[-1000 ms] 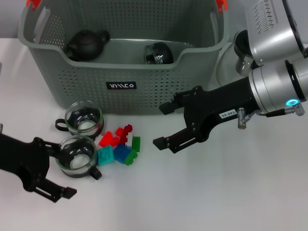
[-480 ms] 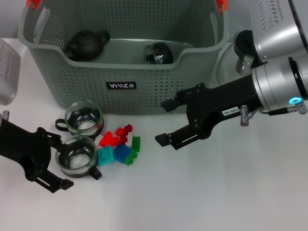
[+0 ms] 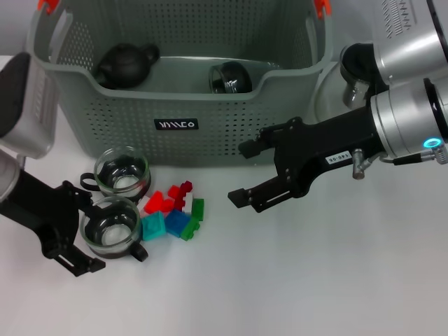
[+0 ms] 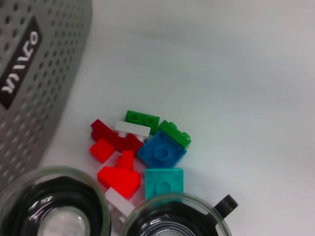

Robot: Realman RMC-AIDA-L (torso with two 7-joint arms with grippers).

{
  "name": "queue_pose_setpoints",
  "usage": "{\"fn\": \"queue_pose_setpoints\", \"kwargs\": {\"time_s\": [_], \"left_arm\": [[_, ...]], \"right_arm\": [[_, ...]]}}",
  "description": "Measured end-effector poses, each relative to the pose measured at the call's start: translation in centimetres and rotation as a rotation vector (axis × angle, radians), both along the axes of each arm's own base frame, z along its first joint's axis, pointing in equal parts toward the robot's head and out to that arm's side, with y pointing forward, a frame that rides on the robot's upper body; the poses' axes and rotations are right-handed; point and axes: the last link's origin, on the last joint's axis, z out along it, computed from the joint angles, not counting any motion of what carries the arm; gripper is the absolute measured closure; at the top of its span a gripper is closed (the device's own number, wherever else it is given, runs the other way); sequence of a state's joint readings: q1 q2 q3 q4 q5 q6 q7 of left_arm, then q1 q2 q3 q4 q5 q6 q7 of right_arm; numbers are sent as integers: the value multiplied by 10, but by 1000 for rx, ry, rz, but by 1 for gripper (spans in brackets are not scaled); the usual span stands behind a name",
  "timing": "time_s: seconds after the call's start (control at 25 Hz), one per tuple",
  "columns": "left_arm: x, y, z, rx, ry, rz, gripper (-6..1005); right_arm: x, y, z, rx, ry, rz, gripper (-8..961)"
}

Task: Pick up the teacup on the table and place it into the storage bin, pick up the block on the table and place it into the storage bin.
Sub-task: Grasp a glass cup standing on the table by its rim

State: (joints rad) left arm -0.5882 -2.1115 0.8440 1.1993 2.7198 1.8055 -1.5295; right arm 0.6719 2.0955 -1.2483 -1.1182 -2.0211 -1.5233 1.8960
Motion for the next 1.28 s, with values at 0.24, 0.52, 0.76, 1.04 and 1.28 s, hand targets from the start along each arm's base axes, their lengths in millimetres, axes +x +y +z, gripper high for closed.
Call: {"fn": "queue_pose_setpoints", "kwargs": {"time_s": [0.24,0.52,0.76,1.04,1.28], "left_arm": [[4,0,-9,-28,8,-23,84],[10,0,-22,-49,31,-17,84],[14,-2,-31,-67,41,2,84],[11,-1,-32,-55,60,17,130],[8,2,-34,-48,97,29,185]], "right_arm": [[-1,0,0,-1,7,-5,14],[-1,0,0,0,10,-5,14],[-1,0,0,1,11,0,14],[-1,1,0,5,12,-1,14],[0,1,0,10,12,-1,15]]}}
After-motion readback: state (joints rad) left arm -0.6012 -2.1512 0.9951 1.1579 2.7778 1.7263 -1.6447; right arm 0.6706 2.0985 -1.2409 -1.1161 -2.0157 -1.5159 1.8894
